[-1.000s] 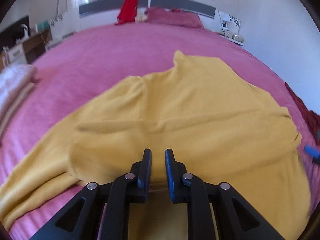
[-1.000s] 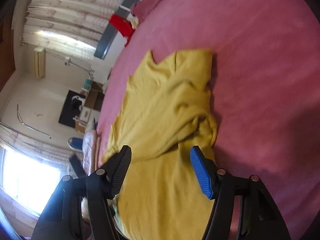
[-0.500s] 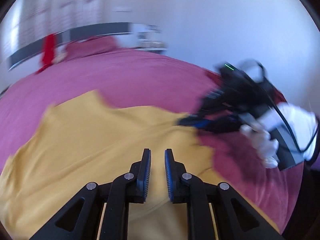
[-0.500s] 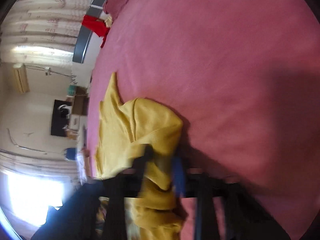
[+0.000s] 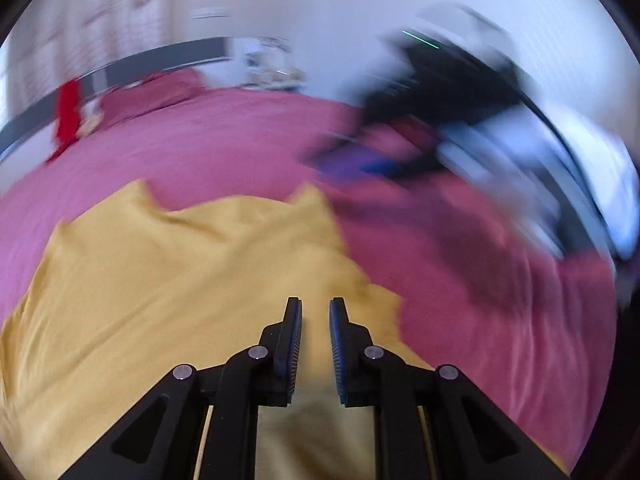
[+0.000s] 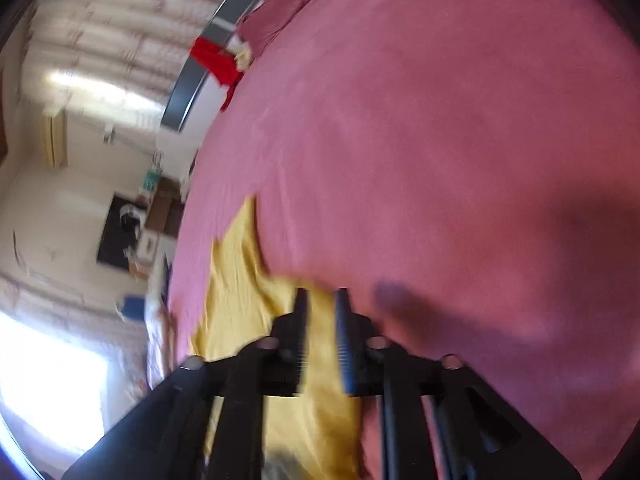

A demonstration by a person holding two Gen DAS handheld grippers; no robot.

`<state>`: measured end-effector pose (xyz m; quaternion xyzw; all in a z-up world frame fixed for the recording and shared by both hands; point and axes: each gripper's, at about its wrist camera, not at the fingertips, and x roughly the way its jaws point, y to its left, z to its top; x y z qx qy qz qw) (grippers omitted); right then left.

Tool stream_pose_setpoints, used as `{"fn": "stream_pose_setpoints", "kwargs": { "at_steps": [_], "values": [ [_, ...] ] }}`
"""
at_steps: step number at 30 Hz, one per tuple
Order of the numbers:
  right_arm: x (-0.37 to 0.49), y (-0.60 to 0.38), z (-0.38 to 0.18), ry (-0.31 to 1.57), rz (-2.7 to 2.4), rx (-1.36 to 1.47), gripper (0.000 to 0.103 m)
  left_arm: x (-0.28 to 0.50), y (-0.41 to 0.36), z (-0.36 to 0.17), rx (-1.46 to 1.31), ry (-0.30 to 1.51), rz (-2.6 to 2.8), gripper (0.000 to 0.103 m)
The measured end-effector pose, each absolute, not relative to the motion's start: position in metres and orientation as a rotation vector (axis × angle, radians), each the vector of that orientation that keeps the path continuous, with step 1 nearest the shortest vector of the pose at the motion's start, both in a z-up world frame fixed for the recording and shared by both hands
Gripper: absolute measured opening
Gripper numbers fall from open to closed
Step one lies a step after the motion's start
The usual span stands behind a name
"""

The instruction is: Fold clothes

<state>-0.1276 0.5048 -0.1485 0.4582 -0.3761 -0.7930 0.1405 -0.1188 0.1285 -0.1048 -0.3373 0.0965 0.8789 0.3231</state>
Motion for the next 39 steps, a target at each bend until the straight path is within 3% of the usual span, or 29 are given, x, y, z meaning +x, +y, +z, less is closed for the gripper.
{"fn": "stream_pose_setpoints", "kwargs": {
  "at_steps": [2, 5, 8, 11, 16, 18, 24, 26, 28, 32, 36, 39],
  "values": [
    [-0.092, 0.505, -0.149, -1.053, -2.312, 1.372, 0.059, -0.135, 0.104, -0.100, -0.924, 0.149, 2.398, 0.013],
    [-0.042, 0.502, -0.159, -1.090, -2.267, 1.389, 0.059, -0.159, 0.079, -0.107, -1.028, 0.055, 2.493, 0.013],
    [-0.013, 0.480, -0.165, -0.970, -2.285, 1.414, 0.059, -0.175, 0.058, -0.125, -1.168, -0.075, 2.521, 0.014],
    [-0.004, 0.448, -0.166, -0.725, -2.349, 1.469, 0.050, -0.176, 0.050, -0.138, -1.196, -0.165, 2.507, 0.014],
    [-0.014, 0.418, -0.162, -0.500, -2.487, 1.428, 0.038, -0.179, 0.053, -0.141, -1.176, -0.166, 2.502, 0.017],
    [-0.020, 0.410, -0.161, -0.483, -2.502, 1.430, 0.014, -0.183, 0.051, -0.145, -1.172, -0.187, 2.496, 0.017],
    [0.000, 0.409, -0.142, -0.554, -2.576, 1.396, 0.012, -0.191, 0.042, -0.153, -1.163, -0.245, 2.477, 0.017],
    [0.006, 0.414, -0.144, -0.579, -2.611, 1.435, 0.003, -0.184, 0.029, -0.151, -1.162, -0.258, 2.472, 0.017],
    [0.006, 0.417, -0.157, -0.572, -2.606, 1.511, 0.003, -0.183, 0.025, -0.150, -1.161, -0.271, 2.466, 0.017],
    [0.012, 0.434, -0.149, -0.774, -2.592, 1.416, 0.008, -0.180, 0.019, -0.149, -1.157, -0.298, 2.454, 0.017],
    [-0.014, 0.407, -0.117, -0.610, -2.588, 1.242, 0.008, -0.179, 0.019, -0.148, -1.157, -0.282, 2.459, 0.017],
    [-0.061, 0.387, -0.133, -0.480, -2.506, 1.349, 0.007, -0.179, 0.017, -0.147, -1.156, -0.283, 2.457, 0.017]
  ]
}}
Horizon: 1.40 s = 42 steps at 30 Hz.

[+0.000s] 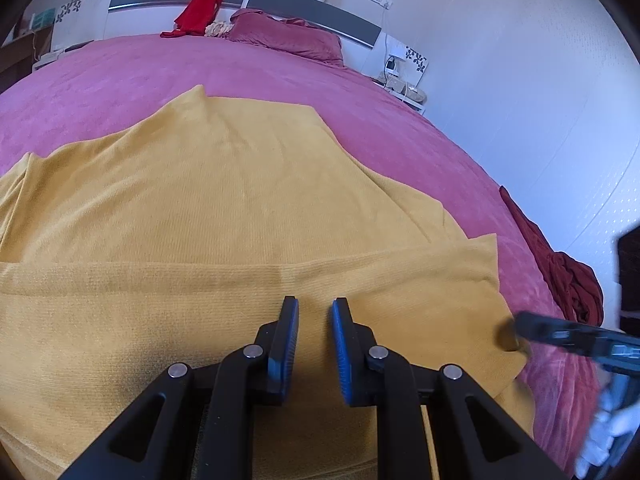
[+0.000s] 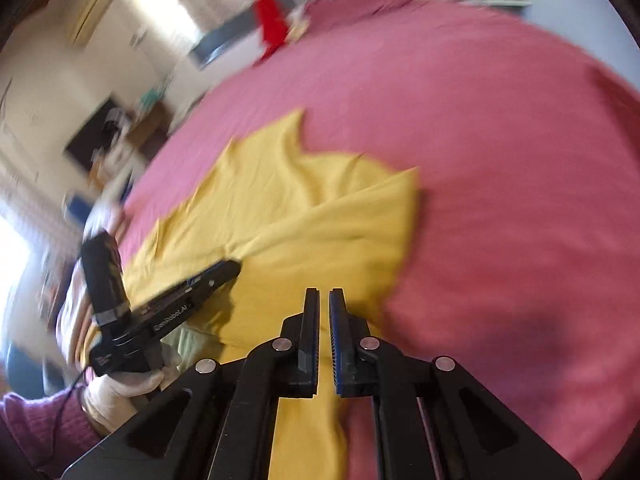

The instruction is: Fold clothes

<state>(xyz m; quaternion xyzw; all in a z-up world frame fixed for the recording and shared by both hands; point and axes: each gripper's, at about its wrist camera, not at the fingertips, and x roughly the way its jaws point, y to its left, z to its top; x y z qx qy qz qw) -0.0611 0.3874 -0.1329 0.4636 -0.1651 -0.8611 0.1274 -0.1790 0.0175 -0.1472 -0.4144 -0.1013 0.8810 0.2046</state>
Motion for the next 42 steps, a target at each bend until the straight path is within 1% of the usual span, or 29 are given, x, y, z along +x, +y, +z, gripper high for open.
{"fn": "stream_pose_setpoints", "kwargs": {
  "at_steps": [1, 2, 3, 5, 7, 8, 11, 12, 13, 17, 18, 19, 21, 22, 24, 25, 26, 29, 30, 33, 37, 41, 42],
  "values": [
    [-0.076, 0.390, -0.142, -0.467, -2.501, 1.399, 0.005, -0.179, 0.017, -0.147, -1.158, -0.284, 2.450, 0.017],
    [-0.092, 0.392, -0.152, -0.453, -2.496, 1.449, 0.000, -0.179, 0.016, -0.147, -1.159, -0.290, 2.451, 0.017],
    [-0.106, 0.397, -0.161, -0.470, -2.486, 1.483, 0.000, -0.179, 0.016, -0.148, -1.159, -0.293, 2.448, 0.017],
    [-0.121, 0.426, -0.171, -0.756, -2.400, 1.439, 0.000, -0.179, 0.015, -0.148, -1.157, -0.303, 2.443, 0.017],
    [-0.115, 0.429, -0.165, -0.807, -2.400, 1.398, 0.002, -0.180, 0.012, -0.150, -1.153, -0.330, 2.431, 0.017],
    [-0.109, 0.425, -0.156, -0.774, -2.422, 1.352, 0.009, -0.180, 0.010, -0.151, -1.152, -0.349, 2.423, 0.017],
    [-0.093, 0.416, -0.135, -0.755, -2.420, 1.240, 0.010, -0.181, 0.005, -0.152, -1.149, -0.389, 2.404, 0.017],
    [-0.092, 0.414, -0.135, -0.711, -2.434, 1.262, 0.013, -0.181, 0.004, -0.151, -1.150, -0.395, 2.401, 0.017],
    [-0.091, 0.411, -0.134, -0.666, -2.448, 1.284, 0.014, -0.181, 0.003, -0.151, -1.151, -0.401, 2.397, 0.017],
    [-0.083, 0.406, -0.156, -0.408, -2.477, 1.493, 0.014, -0.183, -0.013, -0.144, -1.210, -0.484, 2.339, 0.017],
    [-0.079, 0.411, -0.157, -0.401, -2.490, 1.508, 0.015, -0.181, -0.020, -0.140, -1.222, -0.485, 2.357, 0.017],
    [-0.076, 0.417, -0.153, -0.453, -2.504, 1.490, 0.016, -0.176, -0.029, -0.134, -1.215, -0.455, 2.413, 0.017],
    [-0.074, 0.423, -0.137, -0.575, -2.516, 1.376, 0.018, -0.163, -0.047, -0.125, -1.177, -0.373, 2.535, 0.017],
    [-0.077, 0.420, -0.128, -0.585, -2.516, 1.320, 0.019, -0.162, -0.058, -0.128, -1.202, -0.370, 2.559, 0.017],
    [-0.093, 0.403, -0.122, -0.469, -2.519, 1.312, 0.030, -0.159, -0.081, -0.132, -1.254, -0.366, 2.607, 0.017],
    [-0.105, 0.393, -0.127, -0.392, -2.511, 1.355, 0.033, -0.158, -0.092, -0.133, -1.275, -0.371, 2.624, 0.013],
    [-0.114, 0.390, -0.135, -0.378, -2.498, 1.414, 0.034, -0.156, -0.102, -0.133, -1.273, -0.410, 2.614, 0.011],
    [-0.139, 0.381, -0.158, -0.341, -2.458, 1.580, 0.034, -0.143, -0.138, -0.121, -1.255, -0.462, 2.659, 0.012],
    [-0.137, 0.381, -0.150, -0.367, -2.480, 1.577, 0.034, -0.134, -0.155, -0.116, -1.239, -0.490, 2.687, 0.013],
    [-0.115, 0.365, -0.116, -0.338, -2.597, 1.435, 0.035, -0.107, -0.205, -0.100, -1.192, -0.587, 2.767, 0.013],
    [-0.097, 0.283, -0.097, -0.226, -2.447, 1.286, 0.036, -0.065, -0.284, -0.097, -1.148, -0.947, 2.846, 0.014],
    [-0.092, 0.186, -0.110, -0.045, -2.223, 1.279, 0.036, -0.021, -0.347, -0.100, -1.148, -1.247, 2.863, 0.014],
    [-0.094, 0.169, -0.114, -0.055, -2.174, 1.287, 0.037, -0.010, -0.360, -0.101, -1.135, -1.315, 2.864, 0.014]
  ]
}}
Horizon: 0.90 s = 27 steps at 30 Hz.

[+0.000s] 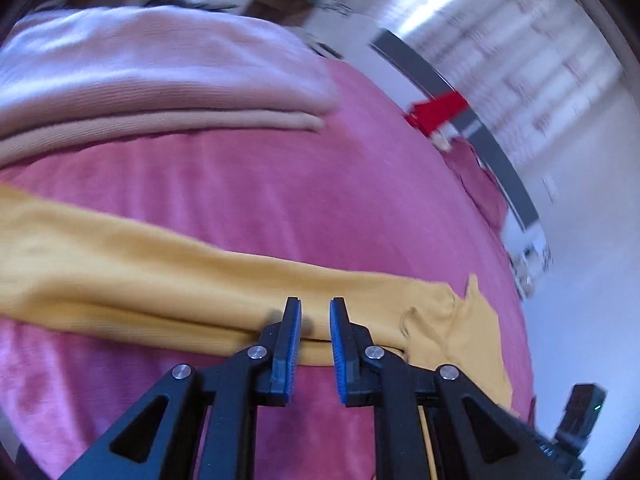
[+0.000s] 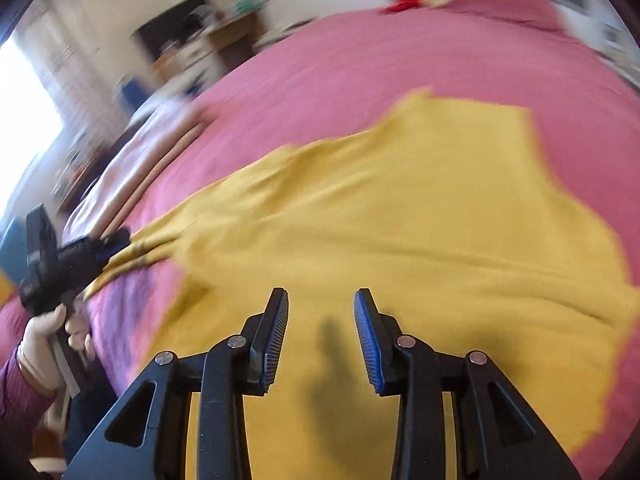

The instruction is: Fold clothes

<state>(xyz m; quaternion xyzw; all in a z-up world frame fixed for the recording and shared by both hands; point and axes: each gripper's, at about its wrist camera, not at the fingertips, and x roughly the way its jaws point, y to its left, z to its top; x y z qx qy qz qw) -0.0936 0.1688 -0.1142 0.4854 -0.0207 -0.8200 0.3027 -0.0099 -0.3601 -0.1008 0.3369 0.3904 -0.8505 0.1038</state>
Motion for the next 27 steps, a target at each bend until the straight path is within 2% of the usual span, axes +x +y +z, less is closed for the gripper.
{"fn": "stream_pose_setpoints", "kwargs": {
  "at_steps": [5, 8, 11, 15, 18, 23, 27],
  "values": [
    [-0.106, 0.103, -0.125, -0.118, -2.022, 1.306, 0.036, 0.054, -0.426, -0.118, 0.868, 1.371, -2.281, 0.014],
    [-0.119, 0.063, -0.135, -0.005, -2.062, 1.325, 0.036, 0.081, -0.455, -0.135, 0.843, 1.475, -2.149, 0.014],
    [-0.139, 0.027, -0.173, 0.076, -2.054, 1.446, 0.037, 0.088, -0.465, -0.153, 0.831, 1.587, -2.099, 0.014],
    [-0.140, 0.039, -0.169, -0.013, -2.059, 1.455, 0.039, 0.094, -0.473, -0.166, 0.724, 1.699, -2.050, 0.014],
    [-0.131, 0.057, -0.156, -0.140, -2.080, 1.430, 0.039, 0.097, -0.478, -0.168, 0.715, 1.729, -2.028, 0.014],
    [-0.111, 0.073, -0.146, -0.252, -2.073, 1.408, 0.039, 0.155, -0.509, -0.157, 0.523, 1.678, -1.962, 0.014],
    [-0.107, 0.071, -0.151, -0.334, -2.031, 1.442, 0.039, 0.174, -0.533, -0.176, 0.549, 1.688, -1.880, 0.015]
  ]
}}
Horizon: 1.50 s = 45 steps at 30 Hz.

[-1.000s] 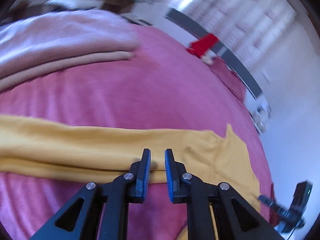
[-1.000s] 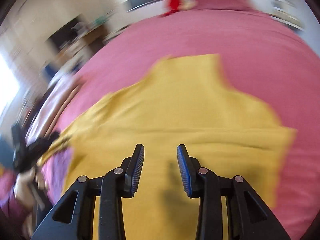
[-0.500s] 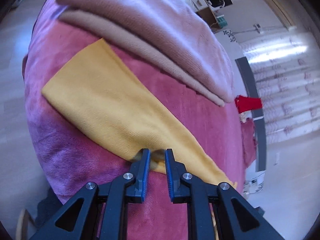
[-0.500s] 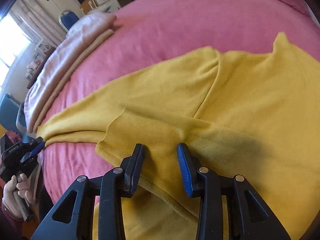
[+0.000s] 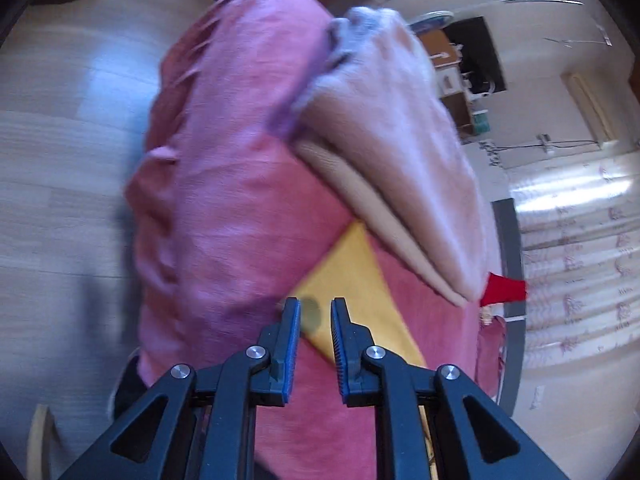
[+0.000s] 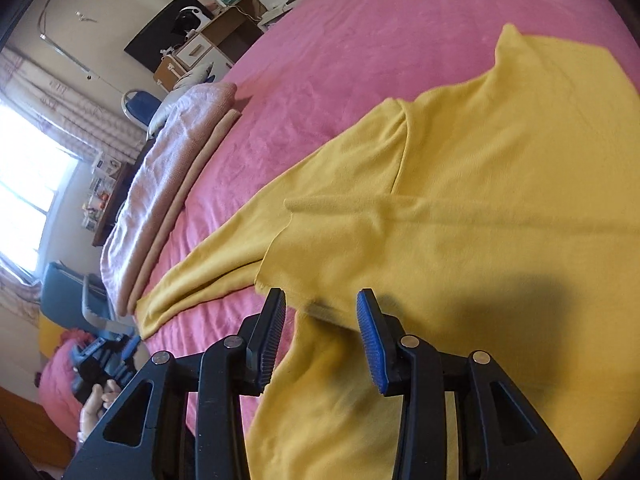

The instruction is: Fold clothes

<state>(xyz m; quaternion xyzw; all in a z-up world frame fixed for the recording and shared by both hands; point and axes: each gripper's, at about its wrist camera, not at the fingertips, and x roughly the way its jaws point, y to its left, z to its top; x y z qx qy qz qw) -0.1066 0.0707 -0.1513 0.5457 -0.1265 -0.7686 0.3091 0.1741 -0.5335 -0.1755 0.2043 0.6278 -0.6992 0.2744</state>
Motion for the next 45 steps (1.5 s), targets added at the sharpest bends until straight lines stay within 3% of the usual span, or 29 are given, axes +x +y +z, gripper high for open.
{"fn": "stream_pose_setpoints", "kwargs": {
  "at_steps": [9, 15, 16, 17, 20, 23, 26, 29, 33, 41, 45],
  "values": [
    [-0.098, 0.071, -0.142, -0.361, -2.008, 1.440, 0.039, 0.163, -0.536, -0.210, 0.296, 2.017, -1.824, 0.024],
    [-0.096, 0.074, -0.138, -0.368, -2.014, 1.431, 0.039, 0.149, -0.538, -0.214, 0.319, 2.003, -1.810, 0.023],
    [-0.095, 0.074, -0.139, -0.369, -2.016, 1.432, 0.039, 0.147, -0.539, -0.212, 0.342, 1.973, -1.825, 0.016],
    [-0.095, 0.075, -0.138, -0.369, -2.025, 1.430, 0.039, 0.143, -0.539, -0.208, 0.383, 1.916, -1.838, 0.003],
    [-0.095, 0.079, -0.138, -0.369, -2.050, 1.423, 0.039, 0.130, -0.540, -0.199, 0.445, 1.821, -1.872, 0.003],
    [-0.097, 0.088, -0.136, -0.390, -2.065, 1.415, 0.039, 0.118, -0.543, -0.186, 0.373, 1.868, -1.928, 0.003],
    [-0.104, 0.096, -0.141, -0.421, -2.063, 1.419, 0.041, 0.097, -0.548, -0.148, 0.245, 1.938, -2.062, 0.003],
    [-0.113, 0.092, -0.162, -0.372, -2.031, 1.511, 0.051, 0.056, -0.539, -0.086, 0.172, 1.961, -2.281, 0.003],
    [-0.115, 0.099, -0.173, -0.414, -2.002, 1.517, 0.051, 0.006, -0.513, -0.008, 0.115, 1.988, -2.569, 0.003],
    [-0.104, 0.171, -0.161, -0.665, -1.986, 1.452, 0.051, -0.079, -0.356, 0.123, 0.324, 1.910, -3.160, 0.003],
    [-0.092, 0.231, -0.155, -0.835, -2.015, 1.387, 0.051, -0.118, -0.232, 0.129, 0.624, 1.782, -3.373, 0.003]
  ]
}}
